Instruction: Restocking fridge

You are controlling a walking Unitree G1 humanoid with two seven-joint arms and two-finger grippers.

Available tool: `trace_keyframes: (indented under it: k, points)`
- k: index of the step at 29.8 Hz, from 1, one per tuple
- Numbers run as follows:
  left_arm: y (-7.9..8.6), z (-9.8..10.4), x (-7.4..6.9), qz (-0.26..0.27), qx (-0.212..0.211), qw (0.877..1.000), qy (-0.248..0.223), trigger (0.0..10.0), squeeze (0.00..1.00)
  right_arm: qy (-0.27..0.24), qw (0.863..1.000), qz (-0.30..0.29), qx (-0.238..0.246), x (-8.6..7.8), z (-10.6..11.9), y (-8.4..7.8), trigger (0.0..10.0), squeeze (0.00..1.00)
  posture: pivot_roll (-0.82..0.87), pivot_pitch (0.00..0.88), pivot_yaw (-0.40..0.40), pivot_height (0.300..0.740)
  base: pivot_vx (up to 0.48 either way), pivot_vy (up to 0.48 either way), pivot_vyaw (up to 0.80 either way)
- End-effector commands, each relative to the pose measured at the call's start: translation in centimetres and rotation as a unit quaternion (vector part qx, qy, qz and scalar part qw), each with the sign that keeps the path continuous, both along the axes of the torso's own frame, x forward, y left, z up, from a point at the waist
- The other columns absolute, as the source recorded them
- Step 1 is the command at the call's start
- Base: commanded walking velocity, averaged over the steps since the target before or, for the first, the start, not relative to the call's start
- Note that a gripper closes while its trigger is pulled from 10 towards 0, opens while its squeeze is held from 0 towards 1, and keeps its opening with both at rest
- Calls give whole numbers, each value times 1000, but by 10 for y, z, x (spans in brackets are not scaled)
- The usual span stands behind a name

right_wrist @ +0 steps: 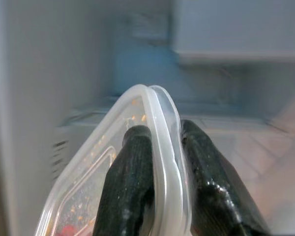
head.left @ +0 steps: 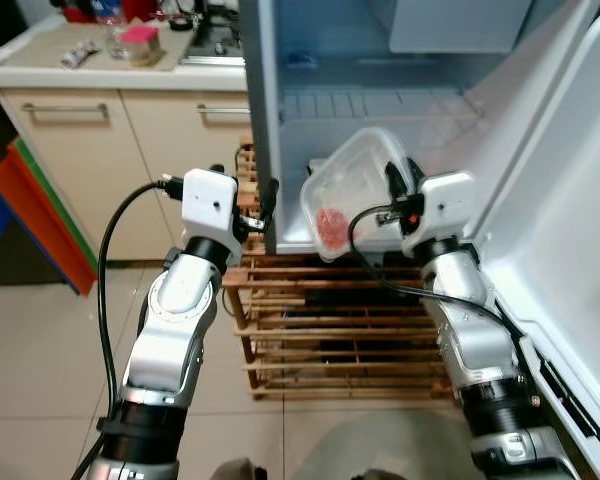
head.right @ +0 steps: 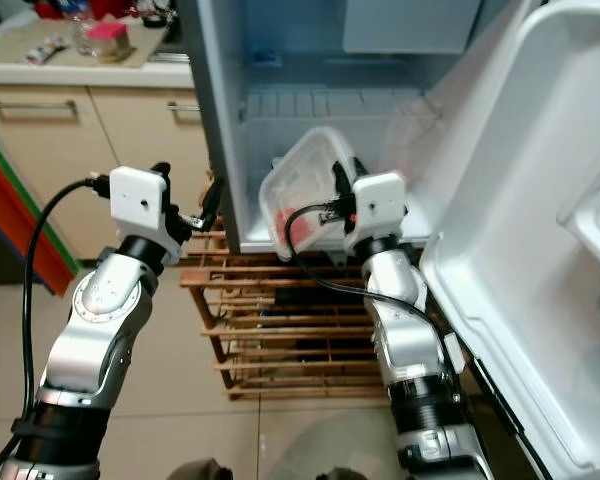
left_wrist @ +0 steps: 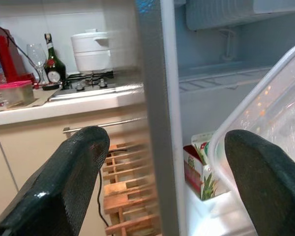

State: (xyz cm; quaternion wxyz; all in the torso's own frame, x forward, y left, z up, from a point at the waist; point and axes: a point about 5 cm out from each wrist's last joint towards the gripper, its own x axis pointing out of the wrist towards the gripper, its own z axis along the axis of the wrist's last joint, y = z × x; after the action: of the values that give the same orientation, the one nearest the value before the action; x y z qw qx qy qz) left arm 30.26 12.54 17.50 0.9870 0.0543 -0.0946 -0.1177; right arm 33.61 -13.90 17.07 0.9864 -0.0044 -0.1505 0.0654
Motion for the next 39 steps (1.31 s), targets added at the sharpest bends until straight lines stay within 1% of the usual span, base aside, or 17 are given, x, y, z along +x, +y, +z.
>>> trace_keyframes:
  k: [1,5,6,7,11,12,16,18,22,25,27,28,32,36,39]
  points:
    - [-1,5,-2,-5,0,1000,-7,10000,0,26,999,-24,30,5,-7,-12,0,0,25,0,24,715,0,0,0]
    - [0,5,-3,-6,1,1000,-7,10000,0,37,998,-36,47,11,-8,-18,0,0,30,0,26,715,0,0,0]
    - [0,4,-5,-7,2,1000,-6,10000,0,50,994,-49,87,18,-9,-24,0,0,37,0,29,715,0,0,0]
    - [0,4,-5,-7,2,1000,-6,10000,0,50,994,-49,87,18,-9,-24,0,0,37,0,29,715,0,0,0]
    - [1,4,-8,-9,4,1000,-3,10000,0,60,984,-64,154,27,-7,-31,0,0,51,0,33,715,0,0,0]
    - [1,4,-8,-9,4,1000,-3,10000,0,60,984,-64,154,27,-7,-31,0,0,51,0,33,715,0,0,0]
    - [4,4,-12,-10,9,1000,1,10000,0,68,977,-68,188,34,-6,-38,0,0,59,0,37,715,0,0,0]
    - [5,4,-12,-11,11,1000,2,10000,0,77,973,-73,204,35,-9,-40,0,0,58,0,38,715,0,0,0]
    - [4,4,-13,-11,10,1000,3,10000,0,81,969,-78,218,35,-10,-43,0,0,58,0,41,715,0,0,0]
    - [4,4,-13,-13,11,1000,4,10000,0,77,959,-76,260,38,-6,-47,0,0,60,0,46,715,0,0,0]
    - [5,5,-14,-13,12,1000,2,10000,0,72,955,-76,277,39,-2,-51,0,0,62,0,48,715,0,0,0]
    - [5,6,-14,-12,13,1000,1,10000,0,67,957,-78,273,40,0,-53,0,0,64,0,47,715,0,0,0]
    - [5,6,-13,-13,13,1000,3,10000,0,68,958,-79,266,40,-1,-54,0,0,61,0,48,715,0,0,0]
    - [4,7,-12,-12,4,1000,1,10000,0,77,964,-72,244,39,-6,-48,0,0,57,0,47,715,248,-258,0]
    - [4,7,-12,-11,1,1000,2,10000,0,81,964,-67,243,39,-8,-46,0,0,56,0,46,715,420,-89,0]
